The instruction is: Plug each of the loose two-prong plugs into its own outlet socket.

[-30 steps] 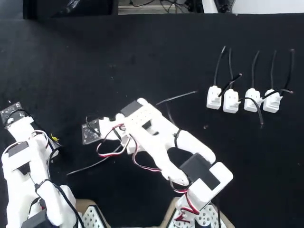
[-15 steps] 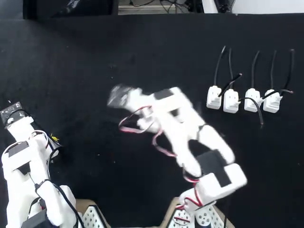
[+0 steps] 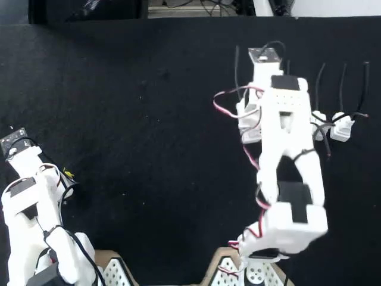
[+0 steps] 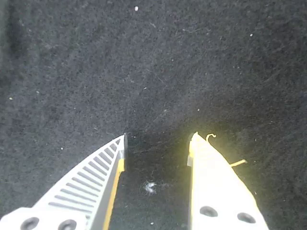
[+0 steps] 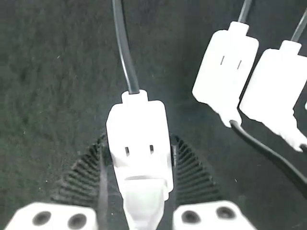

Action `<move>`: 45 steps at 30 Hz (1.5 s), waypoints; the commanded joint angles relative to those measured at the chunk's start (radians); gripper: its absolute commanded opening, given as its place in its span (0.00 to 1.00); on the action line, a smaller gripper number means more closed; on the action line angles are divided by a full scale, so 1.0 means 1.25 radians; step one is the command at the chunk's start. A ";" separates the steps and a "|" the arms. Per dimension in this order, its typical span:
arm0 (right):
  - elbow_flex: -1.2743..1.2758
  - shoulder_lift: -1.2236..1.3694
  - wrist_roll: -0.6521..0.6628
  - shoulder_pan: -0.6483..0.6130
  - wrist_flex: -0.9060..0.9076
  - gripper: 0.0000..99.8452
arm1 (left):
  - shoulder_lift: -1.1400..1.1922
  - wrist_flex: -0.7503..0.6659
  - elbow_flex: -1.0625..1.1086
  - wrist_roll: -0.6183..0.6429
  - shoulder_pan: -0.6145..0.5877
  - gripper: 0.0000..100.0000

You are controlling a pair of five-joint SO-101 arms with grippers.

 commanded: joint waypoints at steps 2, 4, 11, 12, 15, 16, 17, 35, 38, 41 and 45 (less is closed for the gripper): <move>-0.166 0.131 -0.016 0.010 0.020 0.01 | -0.010 -0.010 -0.042 0.009 0.001 0.22; -0.214 0.184 -0.025 0.009 0.020 0.01 | -0.010 -0.010 -0.042 0.009 -0.001 0.22; -0.360 0.355 -0.163 0.007 0.020 0.01 | -0.010 -0.009 -0.042 0.009 -0.001 0.22; -0.377 0.376 -0.164 0.007 0.020 0.01 | -0.010 -0.009 -0.042 0.007 -0.001 0.22; -0.434 0.431 -0.163 0.012 0.026 0.01 | -0.010 -0.009 -0.042 0.007 -0.001 0.22; -0.454 0.447 -0.161 0.014 0.041 0.01 | -0.010 -0.009 -0.042 0.007 -0.001 0.22; -0.477 0.461 -0.161 0.011 0.064 0.02 | -0.010 -0.009 -0.042 0.007 -0.001 0.22; -0.850 0.489 -0.099 -0.074 0.324 0.18 | -0.010 -0.009 -0.042 0.007 -0.002 0.22; -0.843 0.388 -0.099 -0.072 0.327 0.18 | -0.010 -0.009 -0.042 0.007 -0.001 0.22; -0.773 0.219 -0.099 -0.082 0.327 0.17 | -0.010 -0.009 -0.041 0.007 -0.001 0.22; -0.617 -0.035 -0.099 -0.106 0.323 0.05 | -0.010 -0.007 -0.039 0.007 0.002 0.22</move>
